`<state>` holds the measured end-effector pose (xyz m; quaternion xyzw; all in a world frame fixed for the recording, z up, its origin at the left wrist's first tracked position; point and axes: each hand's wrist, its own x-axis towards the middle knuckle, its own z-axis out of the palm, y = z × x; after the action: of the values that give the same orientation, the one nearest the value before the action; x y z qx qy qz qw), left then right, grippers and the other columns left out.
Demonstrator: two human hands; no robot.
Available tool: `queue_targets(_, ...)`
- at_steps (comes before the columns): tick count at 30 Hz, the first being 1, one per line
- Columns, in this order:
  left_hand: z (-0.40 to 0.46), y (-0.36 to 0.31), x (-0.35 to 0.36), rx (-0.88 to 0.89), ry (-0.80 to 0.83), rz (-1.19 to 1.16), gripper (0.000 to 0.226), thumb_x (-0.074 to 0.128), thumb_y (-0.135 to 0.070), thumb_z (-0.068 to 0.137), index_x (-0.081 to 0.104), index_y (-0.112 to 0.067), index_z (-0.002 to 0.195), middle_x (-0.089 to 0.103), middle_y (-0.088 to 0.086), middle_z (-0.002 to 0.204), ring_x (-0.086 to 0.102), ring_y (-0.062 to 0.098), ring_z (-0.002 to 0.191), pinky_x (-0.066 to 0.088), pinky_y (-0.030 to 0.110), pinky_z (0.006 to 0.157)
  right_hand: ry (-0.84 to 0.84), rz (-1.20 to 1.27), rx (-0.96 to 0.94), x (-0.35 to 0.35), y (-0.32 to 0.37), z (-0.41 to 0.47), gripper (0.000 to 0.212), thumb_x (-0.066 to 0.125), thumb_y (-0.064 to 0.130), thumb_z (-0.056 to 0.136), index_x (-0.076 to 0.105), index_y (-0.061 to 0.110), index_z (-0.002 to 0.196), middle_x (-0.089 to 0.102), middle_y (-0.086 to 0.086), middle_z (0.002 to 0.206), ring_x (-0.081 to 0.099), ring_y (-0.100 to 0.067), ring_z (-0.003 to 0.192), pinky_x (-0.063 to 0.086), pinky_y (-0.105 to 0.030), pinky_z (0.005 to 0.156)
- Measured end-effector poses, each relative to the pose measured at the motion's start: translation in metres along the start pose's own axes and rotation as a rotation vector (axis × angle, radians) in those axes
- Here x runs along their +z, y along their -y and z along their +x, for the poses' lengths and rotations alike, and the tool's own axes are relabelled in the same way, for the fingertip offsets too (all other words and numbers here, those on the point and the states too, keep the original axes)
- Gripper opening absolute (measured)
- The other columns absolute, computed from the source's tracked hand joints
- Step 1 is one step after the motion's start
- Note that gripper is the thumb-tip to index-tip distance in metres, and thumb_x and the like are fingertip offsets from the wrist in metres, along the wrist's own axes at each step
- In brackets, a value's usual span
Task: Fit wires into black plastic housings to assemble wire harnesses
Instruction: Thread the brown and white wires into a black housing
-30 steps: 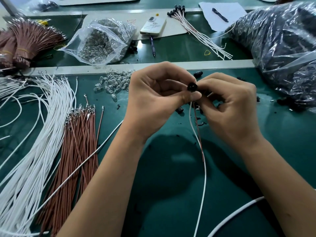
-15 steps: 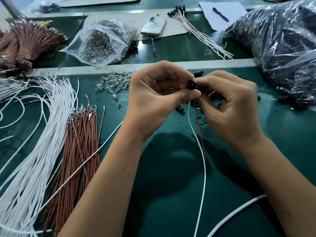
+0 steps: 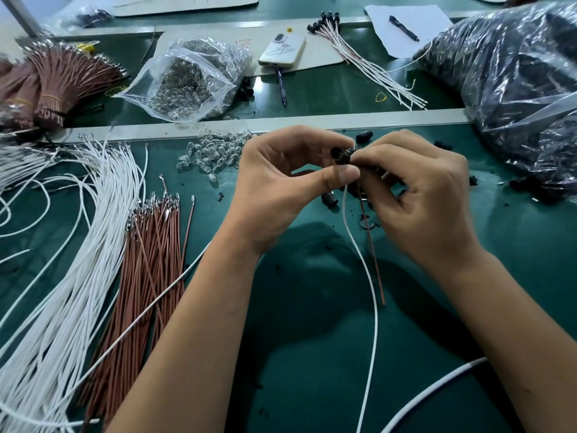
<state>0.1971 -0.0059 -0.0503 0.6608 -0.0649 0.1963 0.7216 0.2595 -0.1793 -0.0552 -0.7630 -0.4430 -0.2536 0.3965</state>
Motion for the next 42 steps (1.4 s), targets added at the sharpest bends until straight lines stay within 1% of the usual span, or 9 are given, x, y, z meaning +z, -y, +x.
queue_targets(5, -0.0005, 0.0013, 0.0001, 0.000, 0.000, -0.011, 0.024, 0.084, 0.006, 0.071, 0.074, -0.005, 0.089, 0.074, 0.004, 0.084, 0.066, 0.017, 0.078, 0.056, 0.030, 0.076, 0.035, -0.023, 0.016, 0.0018, 0.0005, -0.0010, 0.006, 0.070, 0.002, 0.095, 0.075, 0.001, 0.097, 0.070, -0.008, 0.089, 0.064, -0.029, 0.080, 0.051, -0.034, 0.072)
queue_targets(10, -0.0008, -0.0008, 0.0013, 0.019, 0.014, -0.014, 0.026, 0.083, 0.008, 0.070, 0.073, -0.003, 0.091, 0.074, 0.007, 0.084, 0.067, 0.023, 0.080, 0.058, 0.036, 0.080, 0.035, -0.009, 0.006, 0.0015, 0.0005, -0.0012, 0.010, 0.071, 0.003, 0.096, 0.077, 0.000, 0.103, 0.072, -0.011, 0.092, 0.066, -0.029, 0.081, 0.053, -0.037, 0.072)
queue_targets(17, -0.0017, -0.0049, 0.0050, 0.038, 0.030, -0.047, 0.034, 0.079, 0.017, 0.069, 0.070, -0.005, 0.094, 0.072, -0.001, 0.077, 0.067, 0.015, 0.076, 0.057, 0.027, 0.077, -0.017, 0.017, -0.024, 0.0005, -0.0001, -0.0009, 0.011, 0.070, 0.005, 0.097, 0.079, 0.000, 0.100, 0.074, -0.011, 0.091, 0.069, -0.026, 0.080, 0.055, -0.034, 0.073)
queue_targets(20, -0.0014, -0.0053, 0.0054, 0.037, 0.044, -0.054, 0.033, 0.078, 0.019, 0.068, 0.069, -0.006, 0.088, 0.068, -0.001, 0.075, 0.065, 0.017, 0.075, 0.057, 0.030, 0.075, 0.009, -0.023, -0.052, 0.0009, 0.0004, -0.0008, 0.011, 0.068, -0.001, 0.096, 0.078, -0.002, 0.101, 0.073, -0.013, 0.093, 0.069, -0.028, 0.081, 0.055, -0.032, 0.074)
queue_targets(24, -0.0010, -0.0061, 0.0039, 0.041, 0.052, -0.078, 0.031, 0.078, 0.018, 0.067, 0.068, -0.005, 0.085, 0.069, -0.002, 0.074, 0.066, 0.016, 0.073, 0.058, 0.031, 0.075, 0.035, -0.056, -0.076, 0.0029, 0.0032, -0.0016, 0.012, 0.065, -0.006, 0.096, 0.076, -0.003, 0.102, 0.071, -0.015, 0.093, 0.066, -0.030, 0.081, 0.054, -0.035, 0.074)
queue_targets(27, -0.0014, -0.0069, 0.0037, 0.037, 0.054, -0.110, 0.030, 0.077, 0.018, 0.067, 0.068, -0.005, 0.084, 0.070, -0.003, 0.074, 0.066, 0.013, 0.072, 0.057, 0.027, 0.074, 0.038, -0.063, -0.078, 0.0025, 0.0041, -0.0018, 0.012, 0.063, -0.003, 0.097, 0.075, -0.003, 0.100, 0.071, -0.014, 0.092, 0.065, -0.032, 0.080, 0.053, -0.037, 0.074)
queue_targets(30, -0.0019, -0.0066, 0.0039, 0.031, 0.064, -0.134, 0.030, 0.076, 0.020, 0.068, 0.066, -0.005, 0.083, 0.070, -0.004, 0.074, 0.065, 0.011, 0.071, 0.055, 0.024, 0.072, 0.041, -0.100, -0.075, 0.0024, 0.0037, -0.0016, 0.012, 0.062, 0.000, 0.098, 0.074, -0.002, 0.097, 0.069, -0.013, 0.087, 0.060, -0.033, 0.076, 0.050, -0.043, 0.070)
queue_targets(34, -0.0021, -0.0053, 0.0036, 0.016, 0.063, -0.177, 0.030, 0.074, 0.021, 0.068, 0.063, -0.004, 0.081, 0.068, -0.003, 0.073, 0.064, 0.010, 0.070, 0.054, 0.024, 0.070, 0.043, -0.103, -0.073, 0.0049, 0.0047, -0.0020, 0.015, 0.060, 0.003, 0.101, 0.072, -0.001, 0.094, 0.065, -0.011, 0.082, 0.054, -0.032, 0.073, 0.048, -0.046, 0.068)
queue_targets(42, -0.0029, -0.0029, 0.0049, 0.002, 0.069, -0.215, 0.031, 0.071, 0.022, 0.070, 0.058, -0.004, 0.081, 0.066, -0.004, 0.072, 0.062, 0.009, 0.068, 0.052, 0.023, 0.068, 0.047, -0.100, -0.064, 0.0086, 0.0073, -0.0035, 0.018, 0.058, 0.003, 0.103, 0.070, -0.001, 0.090, 0.062, -0.010, 0.081, 0.052, -0.033, 0.072, 0.046, -0.047, 0.067)
